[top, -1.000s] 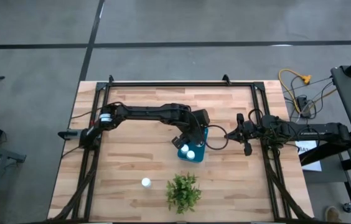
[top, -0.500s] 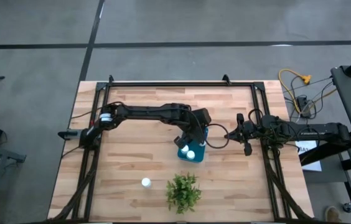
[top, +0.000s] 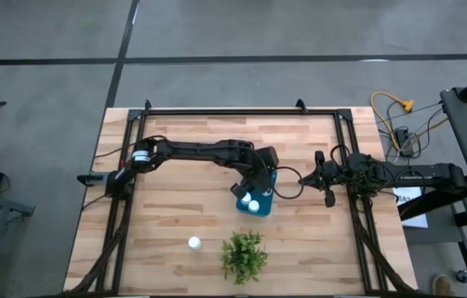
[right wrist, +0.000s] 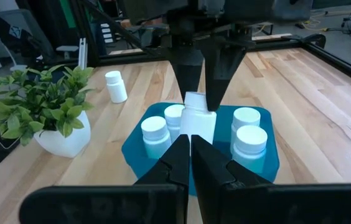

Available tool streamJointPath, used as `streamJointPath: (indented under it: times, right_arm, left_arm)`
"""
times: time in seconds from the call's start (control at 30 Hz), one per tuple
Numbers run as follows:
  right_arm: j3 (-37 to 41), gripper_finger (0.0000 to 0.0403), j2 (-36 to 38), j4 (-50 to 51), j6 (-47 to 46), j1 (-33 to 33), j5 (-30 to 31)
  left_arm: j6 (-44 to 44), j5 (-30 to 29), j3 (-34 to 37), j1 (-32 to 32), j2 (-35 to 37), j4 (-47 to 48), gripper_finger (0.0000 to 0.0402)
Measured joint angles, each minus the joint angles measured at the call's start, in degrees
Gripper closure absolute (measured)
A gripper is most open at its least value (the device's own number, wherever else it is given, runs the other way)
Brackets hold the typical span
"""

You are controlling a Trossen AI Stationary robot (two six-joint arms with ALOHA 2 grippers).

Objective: Pick and place pill bottles into a basket
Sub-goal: Put the white pill bottle into the blue bin

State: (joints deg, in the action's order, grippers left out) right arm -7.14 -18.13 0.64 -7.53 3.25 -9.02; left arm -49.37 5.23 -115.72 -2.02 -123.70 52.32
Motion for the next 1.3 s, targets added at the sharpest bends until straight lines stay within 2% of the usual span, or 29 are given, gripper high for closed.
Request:
streamJointPath:
  times: [0.17,0.47,1.3]
  right_arm:
    - [0.00,0.0394,0.00,-0.02,0.00,0.00,0.00]
    - [0.00,0.0394,0.00,0.00,0.00,0.00,-0.04]
    - [0.00,0.0394,-0.01,0.44,0.22,0.00,-0.15]
  left_arm:
    - [0.78,0.05,2.69,-0.26,0.00,-3.16,0.0256]
    - [0.97,2.09,2.88,-0.83,0.00,-8.49,0.0256]
    - [2.39,1.17,6.40,-1.75,0.00,-7.87,0.0256]
